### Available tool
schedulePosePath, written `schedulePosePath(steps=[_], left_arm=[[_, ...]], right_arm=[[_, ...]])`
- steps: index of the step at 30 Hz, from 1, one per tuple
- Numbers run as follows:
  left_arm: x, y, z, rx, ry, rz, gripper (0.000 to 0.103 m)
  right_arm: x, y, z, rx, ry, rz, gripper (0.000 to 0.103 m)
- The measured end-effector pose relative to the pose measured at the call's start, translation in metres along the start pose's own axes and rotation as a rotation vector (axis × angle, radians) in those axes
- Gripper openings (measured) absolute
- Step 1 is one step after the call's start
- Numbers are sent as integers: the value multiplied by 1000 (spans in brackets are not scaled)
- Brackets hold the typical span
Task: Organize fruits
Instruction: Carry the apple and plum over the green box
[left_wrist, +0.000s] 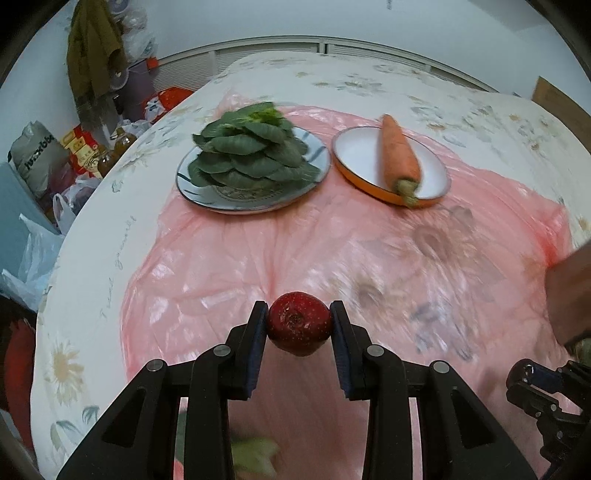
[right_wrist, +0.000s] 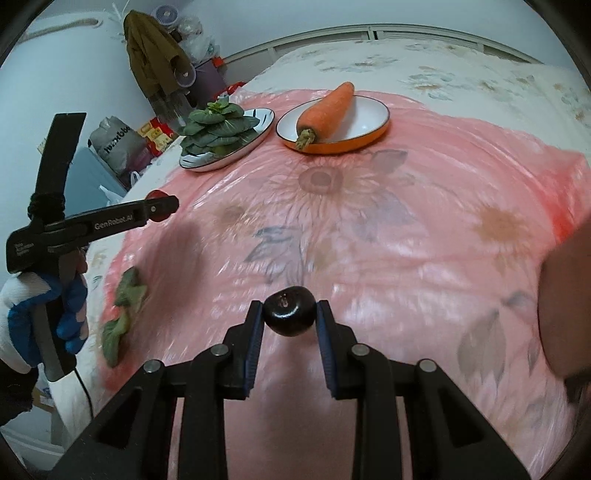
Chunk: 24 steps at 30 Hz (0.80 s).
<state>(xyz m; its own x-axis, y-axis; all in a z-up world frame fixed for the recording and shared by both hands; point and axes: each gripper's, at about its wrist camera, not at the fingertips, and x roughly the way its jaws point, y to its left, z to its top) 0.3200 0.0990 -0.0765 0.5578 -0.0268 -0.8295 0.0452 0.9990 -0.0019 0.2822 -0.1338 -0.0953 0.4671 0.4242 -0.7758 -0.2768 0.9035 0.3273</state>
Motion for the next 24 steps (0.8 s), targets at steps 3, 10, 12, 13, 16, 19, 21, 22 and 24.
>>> schedulePosePath(steps=[3, 10, 12, 13, 16, 19, 21, 22, 24], left_arm=[[-13, -22, -12, 36, 7, -18, 29], [-42, -88, -43, 159, 25, -78, 29], [-51, -111, -51, 204, 29, -102, 29], [-55, -120, -53, 219, 32, -113, 29], [-66, -154, -64, 278, 35, -150, 29], [-77, -191, -76, 340, 43, -195, 29], [-84, -219, -85, 393, 48, -229, 29], [-87, -231, -89, 412, 49, -243, 29], [-93, -257, -98, 451, 55, -278, 29]], right_arm=[[-19, -4, -17, 25, -3, -1, 16], [-71, -31, -62, 84, -3, -50, 16], [-90, -45, -76, 111, -6, -77, 16], [-98, -51, -82, 124, -8, -88, 16], [-125, -74, -102, 173, -17, -130, 16], [-152, -101, -124, 231, -25, -177, 16], [-165, -117, -134, 261, -28, -204, 16], [-174, -127, -141, 282, -30, -222, 16], [-187, -142, -152, 309, -35, -249, 16]])
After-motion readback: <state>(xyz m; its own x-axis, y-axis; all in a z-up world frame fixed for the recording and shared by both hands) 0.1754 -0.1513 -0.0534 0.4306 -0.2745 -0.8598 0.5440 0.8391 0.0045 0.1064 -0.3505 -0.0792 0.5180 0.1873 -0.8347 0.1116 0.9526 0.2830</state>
